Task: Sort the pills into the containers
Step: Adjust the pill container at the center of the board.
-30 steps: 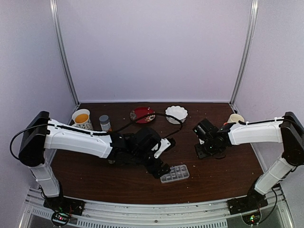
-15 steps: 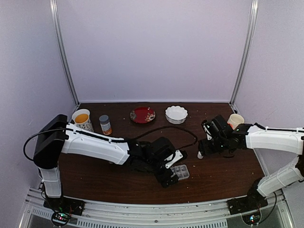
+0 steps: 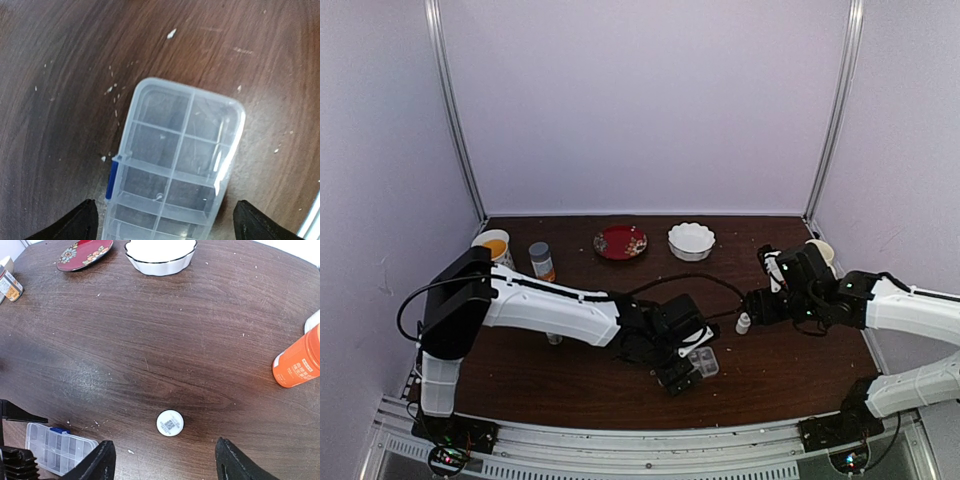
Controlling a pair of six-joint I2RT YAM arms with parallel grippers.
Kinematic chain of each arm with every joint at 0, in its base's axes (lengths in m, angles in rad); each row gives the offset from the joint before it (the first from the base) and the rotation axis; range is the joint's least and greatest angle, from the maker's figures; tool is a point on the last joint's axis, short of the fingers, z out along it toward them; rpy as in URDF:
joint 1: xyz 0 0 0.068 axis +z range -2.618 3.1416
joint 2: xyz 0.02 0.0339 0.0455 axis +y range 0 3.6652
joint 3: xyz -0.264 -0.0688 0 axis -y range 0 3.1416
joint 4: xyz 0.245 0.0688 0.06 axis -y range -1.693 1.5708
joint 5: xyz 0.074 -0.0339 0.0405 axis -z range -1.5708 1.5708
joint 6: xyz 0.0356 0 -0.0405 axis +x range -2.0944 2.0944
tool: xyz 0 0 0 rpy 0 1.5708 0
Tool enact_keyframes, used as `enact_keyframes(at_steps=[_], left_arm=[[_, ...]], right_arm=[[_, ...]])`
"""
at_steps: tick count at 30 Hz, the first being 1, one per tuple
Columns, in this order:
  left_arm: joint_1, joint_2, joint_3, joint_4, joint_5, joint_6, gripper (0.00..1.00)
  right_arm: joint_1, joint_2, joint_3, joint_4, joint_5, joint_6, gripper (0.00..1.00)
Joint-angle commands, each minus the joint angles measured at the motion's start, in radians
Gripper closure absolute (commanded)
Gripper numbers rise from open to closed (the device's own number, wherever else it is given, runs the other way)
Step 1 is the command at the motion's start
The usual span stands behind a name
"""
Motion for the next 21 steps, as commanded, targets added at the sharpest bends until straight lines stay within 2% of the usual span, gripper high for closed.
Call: enact_keyframes(at_steps=[1, 4, 9, 15, 17, 21], left_arm=[[-0.002, 0.034, 0.054, -0.058, -0.052, -0.021, 0.03], [-0.003, 0.053, 0.078, -0.086, -0.073, -0.035, 0.03], [-0.001, 0.054, 0.077, -0.1, -0.131, -0.071, 0.12], [0.033, 0.045, 0.05, -0.121, -0.227, -0.177, 0.31], [0.051, 0.033, 0.028, -0.112, -0.24, -0.211, 0.34], [0.071, -0.007, -0.023, -0.082, -0.26, -0.277, 0.33]], right_arm=[[-0.007, -0.019, -0.014, 0.029, -0.033, -0.023, 0.29], [-0.007, -0.024, -0.032, 0.048, -0.072, -0.027, 0.29], [-0.006, -0.033, -0.069, 0.061, -0.126, -0.012, 0.29], [-0.006, -0.071, -0.103, 0.087, -0.172, 0.016, 0.29], [-0.001, -0.081, -0.117, 0.108, -0.193, 0.03, 0.29], [0.025, -0.083, -0.14, 0.157, -0.224, 0.067, 0.29]])
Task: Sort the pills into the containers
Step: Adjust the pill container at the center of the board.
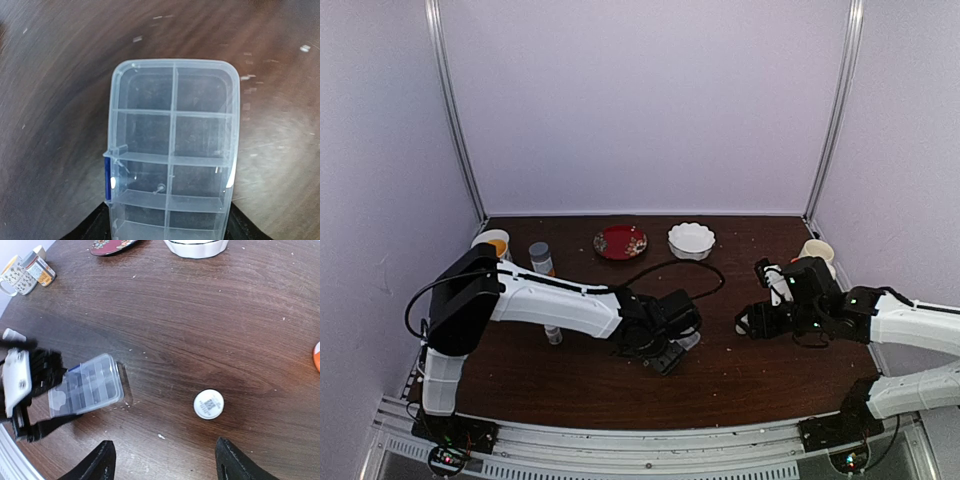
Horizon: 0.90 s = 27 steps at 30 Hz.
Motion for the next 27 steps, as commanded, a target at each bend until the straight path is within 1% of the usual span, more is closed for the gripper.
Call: enact_keyframes(at_steps=[1, 3, 7, 11, 13, 15, 19, 21, 23, 25, 26, 27], left_arm=[[0.032, -0.058, -0.075, 0.023, -0.056, -0.098, 0.32], [0.032, -0.077, -0.109, 0.068, -0.021, -0.101, 0.27], [0.03, -0.112, -0.164, 0.119, 0.006, -0.107, 0.15], [0.031, -0.176, -0.229, 0.198, 0.054, -0.086, 0.1], [0.031, -0.202, -0.256, 0.231, 0.095, -0.095, 0.1], [0.03, -0.23, -0.315, 0.307, 0.157, -0.127, 0.11], [0.03, -0.26, -0.446, 0.555, 0.358, -0.184, 0.15], [0.031, -0.253, -0.473, 0.633, 0.441, -0.179, 0.15], [0.031, -0.249, -0.476, 0.665, 0.527, -0.142, 0.15], [0.03, -0.259, -0.489, 0.696, 0.57, -0.11, 0.16], [0.031, -0.272, -0.503, 0.711, 0.569, -0.106, 0.16], [0.03, -0.29, -0.521, 0.719, 0.54, -0.105, 0.17]], right_arm=[[0.036, -0.009, -0.031, 0.084, -0.053, 0.061, 0.29], [0.079, 0.001, -0.037, 0.111, -0.053, 0.097, 0.29], [0.169, 0.045, -0.036, 0.172, -0.034, 0.204, 0.3], [0.239, 0.119, -0.034, 0.275, -0.036, 0.34, 0.31], [0.252, 0.163, -0.033, 0.301, -0.024, 0.412, 0.32], [0.263, 0.203, -0.034, 0.362, -0.004, 0.474, 0.33], [0.277, 0.261, -0.023, 0.403, 0.019, 0.541, 0.34], [0.277, 0.278, -0.021, 0.407, 0.034, 0.556, 0.34], [0.277, 0.3, -0.015, 0.396, 0.059, 0.56, 0.36], [0.277, 0.332, 0.002, 0.382, 0.08, 0.556, 0.36], [0.277, 0.352, 0.013, 0.374, 0.079, 0.553, 0.37], [0.277, 0.375, 0.029, 0.366, 0.073, 0.55, 0.38]])
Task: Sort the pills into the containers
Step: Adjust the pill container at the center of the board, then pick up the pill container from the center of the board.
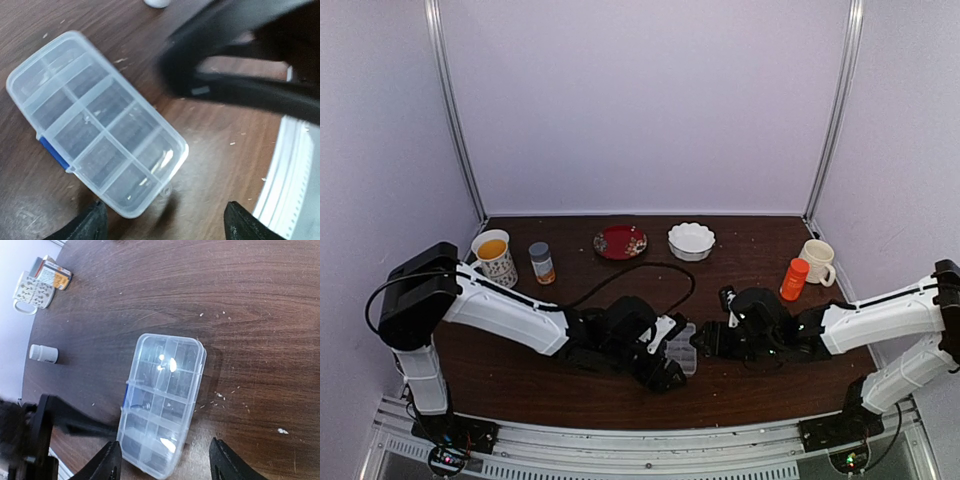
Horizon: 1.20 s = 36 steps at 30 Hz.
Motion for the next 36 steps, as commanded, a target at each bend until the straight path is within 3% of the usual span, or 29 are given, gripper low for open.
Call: enact_keyframes(at_steps=[1, 4, 7, 11, 15, 19, 25, 33, 35, 36], left_arm=[[-0.001, -0.063, -0.069, 0.164, 0.051, 0.014, 0.2], [0.03, -0.154, -0.191, 0.249, -0.047, -0.067, 0.27], [0.093, -0.191, -0.293, 0.346, -0.028, -0.131, 0.32], [0.158, -0.15, -0.308, 0.407, 0.057, -0.189, 0.52], [0.192, -0.103, -0.319, 0.501, 0.131, -0.233, 0.54], [0.192, -0.086, -0.276, 0.448, 0.135, -0.218, 0.54], [0.193, -0.082, -0.25, 0.41, 0.103, -0.201, 0.51], [0.196, -0.149, -0.264, 0.32, -0.023, -0.158, 0.41], [0.195, -0.179, -0.271, 0.295, -0.053, -0.141, 0.39], [0.196, -0.191, -0.271, 0.277, -0.069, -0.133, 0.38]], right_arm=[[0.005, 0.081, 0.068, -0.003, 0.033, 0.02, 0.39], [0.007, 0.128, 0.087, 0.023, -0.011, 0.01, 0.41], [0.009, 0.15, 0.089, 0.044, -0.025, 0.003, 0.42], [0.009, 0.174, 0.104, 0.033, -0.03, -0.007, 0.5], [0.009, 0.193, 0.123, 0.006, -0.033, -0.013, 0.56], [0.009, 0.193, 0.115, -0.001, -0.036, -0.013, 0.56], [0.015, 0.21, 0.132, -0.042, -0.069, -0.033, 0.33], [0.11, 0.249, 0.297, -0.337, 0.109, -0.055, 0.15], [0.132, 0.269, 0.343, -0.401, 0.15, -0.051, 0.02], [0.143, 0.279, 0.364, -0.432, 0.165, -0.048, 0.0]])
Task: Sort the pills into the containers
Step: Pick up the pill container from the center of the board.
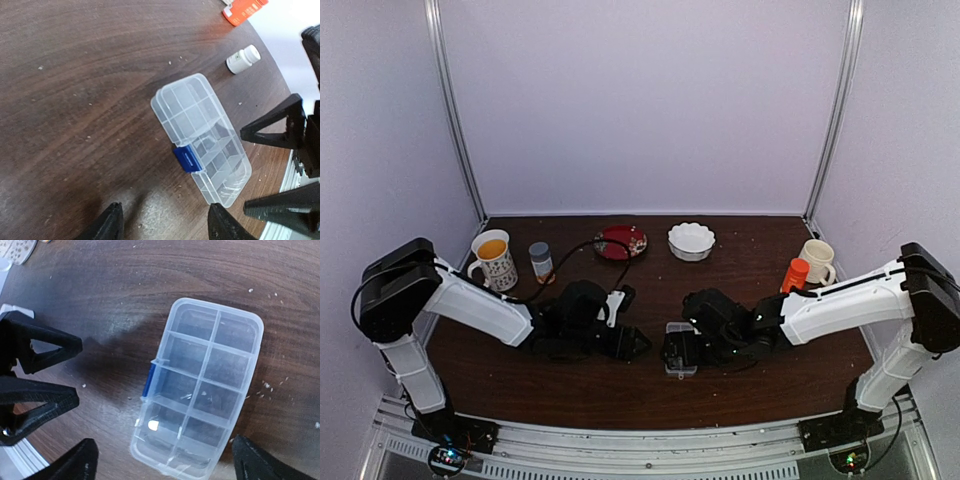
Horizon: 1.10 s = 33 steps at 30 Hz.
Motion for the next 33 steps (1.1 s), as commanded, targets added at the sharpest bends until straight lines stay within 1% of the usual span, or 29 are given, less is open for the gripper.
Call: enact_keyframes(at_steps=[1, 4, 8, 9, 14, 23, 26, 30, 33], left_arm=[[0.005, -0.085, -0.006, -0.055, -0.103, 0.052, 0.37], [0.004, -0.12, -0.025, -0.071, -0.151, 0.055, 0.35], [0.004, -0.16, -0.067, -0.045, -0.16, 0.053, 0.32], [0.004, -0.165, -0.073, -0.045, -0.189, 0.05, 0.32], [0.005, -0.194, -0.114, -0.039, -0.201, 0.045, 0.31], [0.005, -0.2, -0.134, -0.033, -0.2, 0.049, 0.31], [0.004, -0.206, -0.143, -0.023, -0.192, 0.05, 0.29], [0.004, -0.214, -0.163, -0.001, -0.178, 0.048, 0.28], [0.004, -0.223, -0.189, 0.059, -0.106, 0.061, 0.25]], right_arm=[[0.046, 0.042, 0.101, -0.207, 0.146, -0.004, 0.0], [0.073, 0.082, 0.161, -0.261, 0.179, -0.004, 0.0], [0.077, 0.156, 0.229, -0.313, 0.202, 0.002, 0.0], [0.078, 0.176, 0.246, -0.328, 0.208, 0.006, 0.0], [0.079, 0.228, 0.292, -0.377, 0.247, 0.023, 0.01], [0.081, 0.254, 0.303, -0.4, 0.272, 0.011, 0.16], [0.084, 0.258, 0.302, -0.406, 0.276, 0.007, 0.25], [0.085, 0.227, 0.278, -0.355, 0.242, -0.022, 0.37], [0.085, 0.17, 0.24, -0.29, 0.208, -0.027, 0.39]])
